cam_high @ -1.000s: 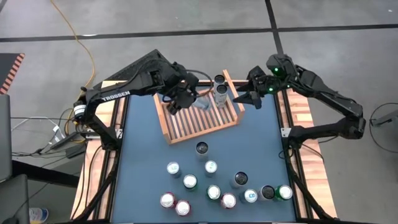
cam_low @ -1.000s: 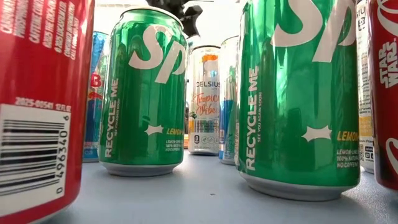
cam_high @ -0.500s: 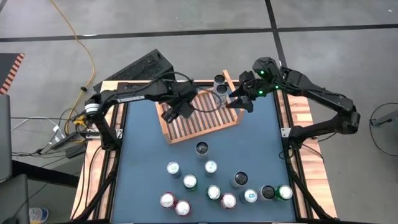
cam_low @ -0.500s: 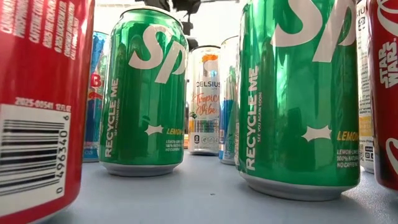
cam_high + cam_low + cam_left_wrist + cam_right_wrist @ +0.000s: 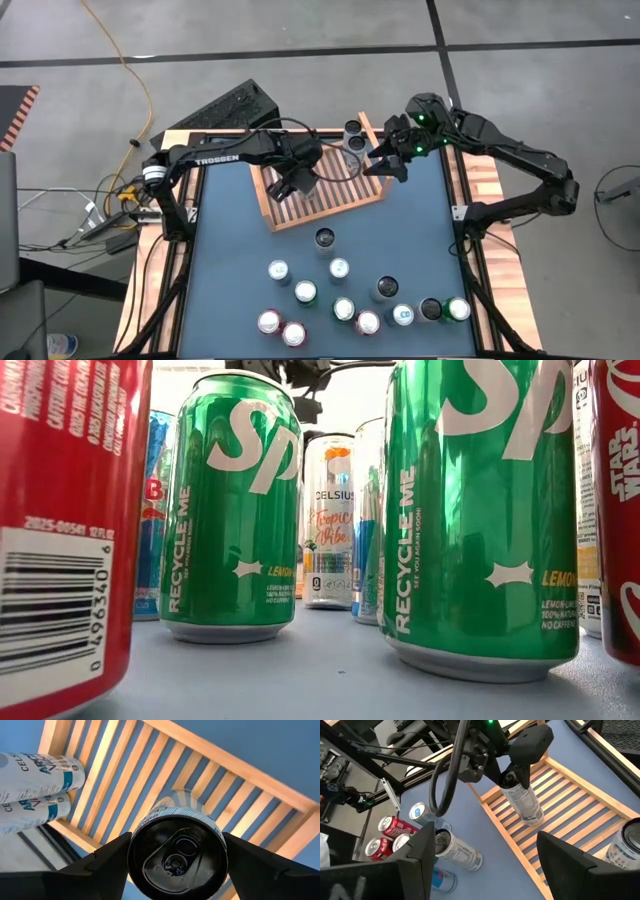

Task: Place canned beverage on shelf
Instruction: Put the white-blue soda can on the shelf aligned with the other white-blue soda cans, then put the white-yellow soda can on the shelf

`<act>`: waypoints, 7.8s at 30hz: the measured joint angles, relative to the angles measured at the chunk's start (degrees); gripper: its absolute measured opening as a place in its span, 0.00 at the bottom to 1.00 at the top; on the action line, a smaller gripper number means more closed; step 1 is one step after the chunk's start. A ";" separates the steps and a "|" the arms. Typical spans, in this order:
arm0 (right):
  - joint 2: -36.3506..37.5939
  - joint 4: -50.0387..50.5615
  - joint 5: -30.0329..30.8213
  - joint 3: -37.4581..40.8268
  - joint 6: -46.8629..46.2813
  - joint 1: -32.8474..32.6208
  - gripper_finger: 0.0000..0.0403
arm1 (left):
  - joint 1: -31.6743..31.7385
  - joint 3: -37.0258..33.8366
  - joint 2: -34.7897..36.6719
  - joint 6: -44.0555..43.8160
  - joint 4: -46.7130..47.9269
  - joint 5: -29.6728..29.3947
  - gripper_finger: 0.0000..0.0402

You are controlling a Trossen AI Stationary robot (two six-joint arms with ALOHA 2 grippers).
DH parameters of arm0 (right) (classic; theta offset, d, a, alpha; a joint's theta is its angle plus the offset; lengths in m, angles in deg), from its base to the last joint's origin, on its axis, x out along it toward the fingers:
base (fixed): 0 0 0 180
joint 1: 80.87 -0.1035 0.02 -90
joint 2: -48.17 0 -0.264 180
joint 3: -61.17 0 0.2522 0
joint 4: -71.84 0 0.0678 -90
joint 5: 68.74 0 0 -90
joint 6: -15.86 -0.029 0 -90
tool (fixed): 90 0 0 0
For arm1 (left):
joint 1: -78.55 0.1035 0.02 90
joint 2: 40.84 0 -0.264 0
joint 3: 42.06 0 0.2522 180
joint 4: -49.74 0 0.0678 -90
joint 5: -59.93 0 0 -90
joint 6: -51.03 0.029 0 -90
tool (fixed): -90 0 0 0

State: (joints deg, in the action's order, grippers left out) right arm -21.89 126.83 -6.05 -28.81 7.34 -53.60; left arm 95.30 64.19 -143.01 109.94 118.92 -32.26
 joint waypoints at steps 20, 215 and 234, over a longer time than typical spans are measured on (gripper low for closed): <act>-2.58 -2.13 8.19 0.02 7.64 -3.07 0.67 | 0.87 8.70 1.07 -7.30 2.30 -0.52 0.79; 0.69 28.77 38.50 -3.41 -7.04 -51.60 0.72 | -8.51 39.87 10.88 -54.44 27.61 -6.22 0.79; -23.30 25.28 37.40 -14.90 -9.53 -57.72 0.72 | -16.58 39.87 10.88 -52.09 32.86 -10.09 0.79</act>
State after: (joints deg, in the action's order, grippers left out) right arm -45.20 152.12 31.35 -43.72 -2.19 -111.32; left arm 78.72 104.06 -132.13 57.84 151.78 -42.35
